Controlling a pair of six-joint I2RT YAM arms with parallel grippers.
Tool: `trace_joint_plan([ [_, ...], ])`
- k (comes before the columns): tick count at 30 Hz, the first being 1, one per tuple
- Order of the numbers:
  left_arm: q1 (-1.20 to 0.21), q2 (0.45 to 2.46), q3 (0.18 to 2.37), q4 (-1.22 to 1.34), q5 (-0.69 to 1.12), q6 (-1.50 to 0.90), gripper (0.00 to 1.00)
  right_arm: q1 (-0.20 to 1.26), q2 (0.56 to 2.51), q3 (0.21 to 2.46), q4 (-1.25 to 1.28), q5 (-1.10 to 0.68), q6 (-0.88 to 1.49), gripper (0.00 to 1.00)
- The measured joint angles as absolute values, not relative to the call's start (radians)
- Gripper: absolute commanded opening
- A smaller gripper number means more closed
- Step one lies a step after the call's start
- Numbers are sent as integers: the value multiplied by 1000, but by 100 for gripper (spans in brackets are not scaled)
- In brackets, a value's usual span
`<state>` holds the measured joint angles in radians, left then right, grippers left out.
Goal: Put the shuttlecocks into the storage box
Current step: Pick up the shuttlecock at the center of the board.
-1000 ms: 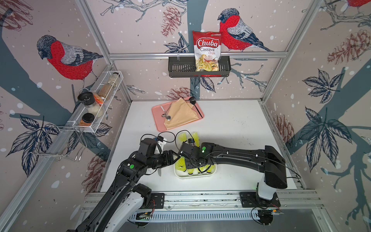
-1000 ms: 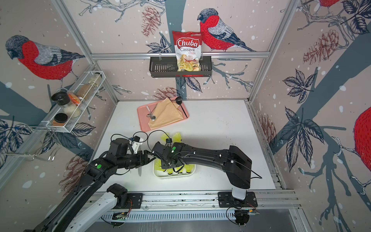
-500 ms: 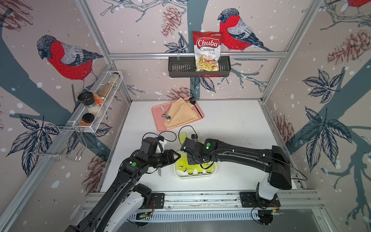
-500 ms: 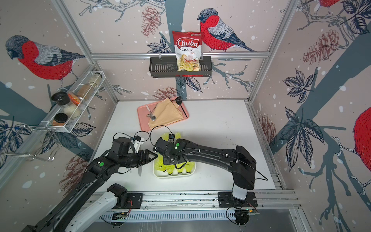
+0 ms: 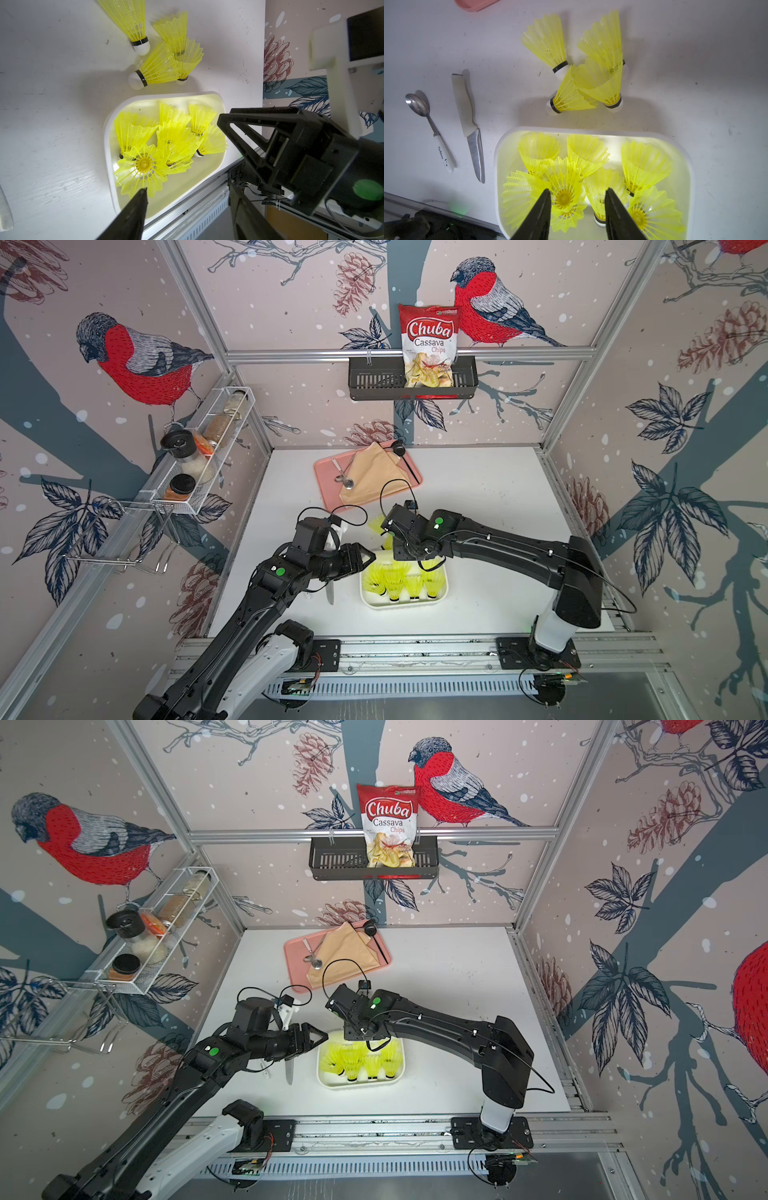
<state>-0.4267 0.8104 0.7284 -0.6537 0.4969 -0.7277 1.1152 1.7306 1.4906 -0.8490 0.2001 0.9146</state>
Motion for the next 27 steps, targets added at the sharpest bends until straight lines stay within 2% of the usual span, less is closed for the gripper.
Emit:
trace_joint_plan([
  [8,-427,981,797,-552,496,-736,65,968,1781,1536,-842,193,856,48],
  [13,-421,1102,848,-498,494,-727,65,926,1857,1575,-818,164,810,47],
  [27,-394,1286,883,-414,490,-681,63,810,1892,1519,-742,89,626,39],
])
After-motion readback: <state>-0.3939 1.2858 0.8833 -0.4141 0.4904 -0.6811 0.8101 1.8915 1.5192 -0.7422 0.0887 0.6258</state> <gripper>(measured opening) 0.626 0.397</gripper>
